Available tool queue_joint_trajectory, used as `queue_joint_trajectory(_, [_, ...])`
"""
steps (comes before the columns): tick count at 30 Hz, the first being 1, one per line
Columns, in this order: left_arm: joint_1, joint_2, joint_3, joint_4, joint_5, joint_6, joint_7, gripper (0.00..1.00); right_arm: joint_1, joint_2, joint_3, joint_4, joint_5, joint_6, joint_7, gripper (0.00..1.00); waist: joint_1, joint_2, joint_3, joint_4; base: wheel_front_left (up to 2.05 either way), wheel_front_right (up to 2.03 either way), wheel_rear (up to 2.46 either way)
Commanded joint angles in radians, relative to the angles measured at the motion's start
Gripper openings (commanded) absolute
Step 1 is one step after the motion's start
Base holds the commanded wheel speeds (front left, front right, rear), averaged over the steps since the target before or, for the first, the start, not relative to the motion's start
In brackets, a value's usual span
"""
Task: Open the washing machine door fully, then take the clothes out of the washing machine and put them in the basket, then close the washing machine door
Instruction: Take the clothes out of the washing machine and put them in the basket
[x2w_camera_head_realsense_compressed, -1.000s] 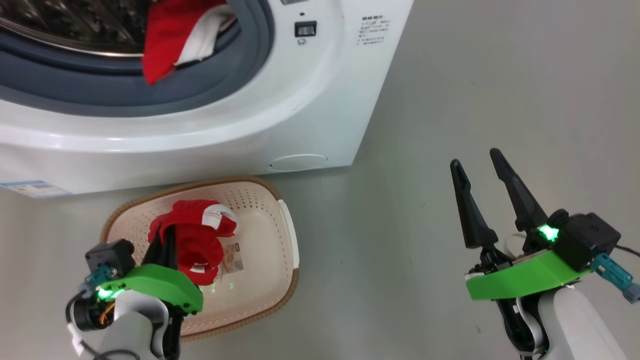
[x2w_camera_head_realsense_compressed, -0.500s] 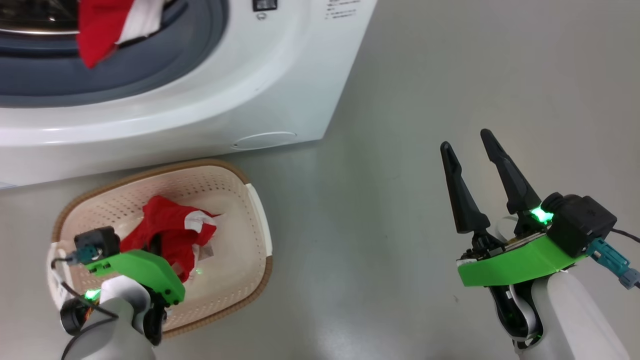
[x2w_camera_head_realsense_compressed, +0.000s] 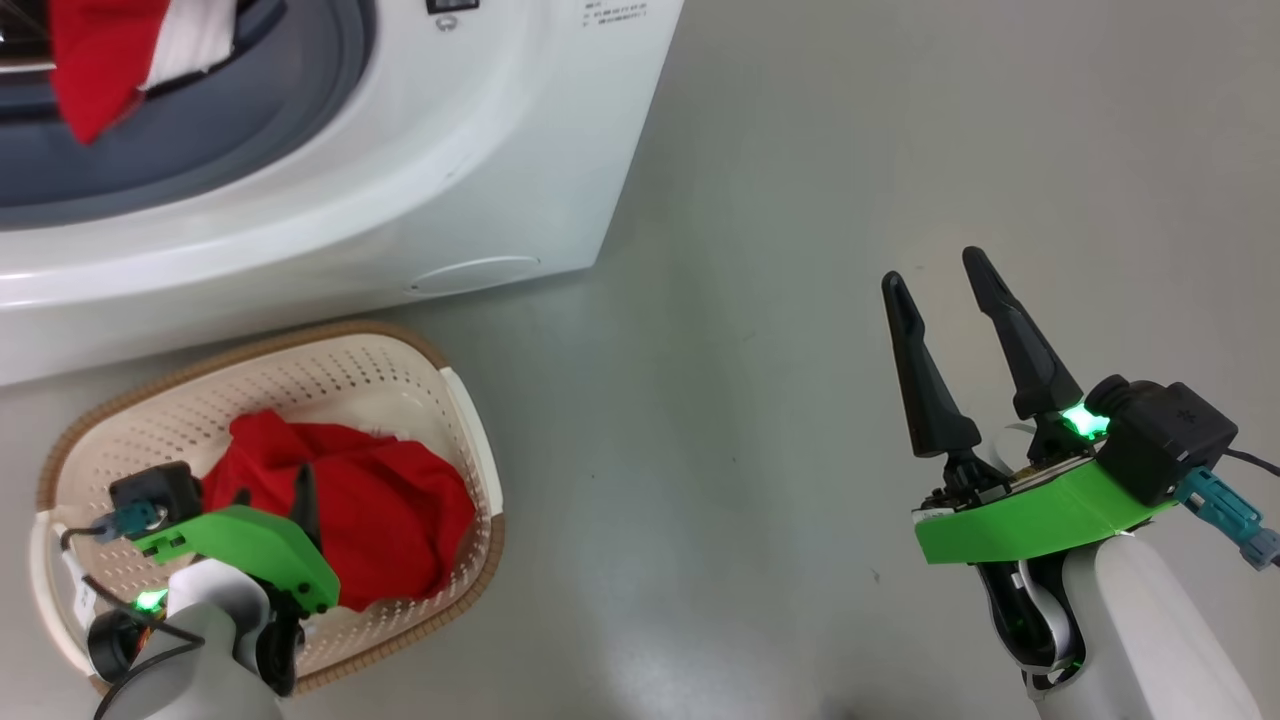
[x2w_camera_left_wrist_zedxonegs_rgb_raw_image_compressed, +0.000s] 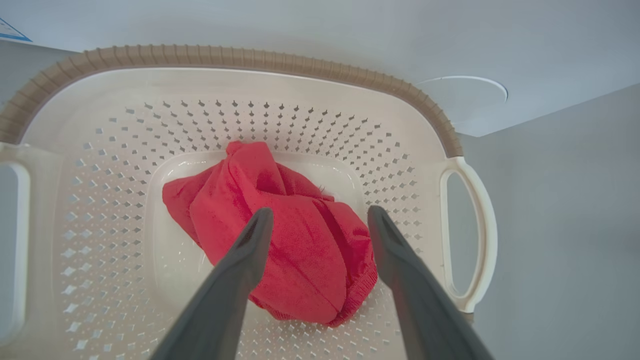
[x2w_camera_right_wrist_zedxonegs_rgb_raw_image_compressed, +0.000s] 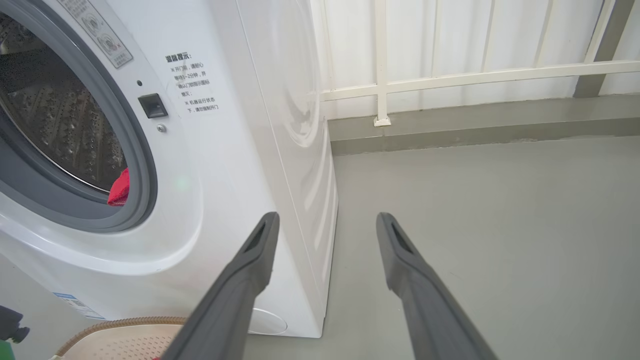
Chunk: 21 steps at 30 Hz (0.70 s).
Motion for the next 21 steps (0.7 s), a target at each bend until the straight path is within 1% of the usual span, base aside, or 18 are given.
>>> queue_joint_trajectory(1, [0.006, 0.029, 0.021, -0.015, -0.003, -0.004, -0.047, 1.00, 0.002, 0.002, 0.013, -0.021, 0.010, 0.007, -0.006, 1.00, 0.0000, 0.0000, -0.019, 0.008, 0.00, 0.00, 0.00])
queue_joint_trajectory(4, [0.012, 0.021, 0.015, -0.034, -0.001, -0.010, -0.096, 1.00, 0.008, 0.003, 0.006, -0.017, 0.009, 0.007, -0.006, 1.00, 0.0000, 0.0000, -0.049, 0.024, 0.00, 0.00, 0.00])
queue_joint_trajectory(8, [0.050, 0.008, 0.012, -0.088, -0.009, -0.020, -0.117, 1.00, 0.022, 0.003, -0.005, -0.007, 0.010, 0.007, -0.006, 1.00, 0.0000, 0.0000, -0.099, 0.050, 0.00, 0.00, 0.00])
queue_joint_trajectory(13, [0.135, -0.001, 0.035, -0.252, 0.004, -0.022, -0.118, 1.00, 0.041, 0.004, -0.018, 0.001, 0.003, 0.007, -0.006, 1.00, 0.0000, 0.0000, -0.157, 0.089, 0.00, 0.00, 0.00])
queue_joint_trajectory(21, [0.277, -0.030, 0.058, -0.563, 0.092, -0.023, -0.119, 1.00, 0.073, 0.004, -0.058, 0.014, -0.023, 0.007, -0.006, 1.00, 0.0000, 0.0000, -0.250, 0.145, 0.00, 0.00, 0.00])
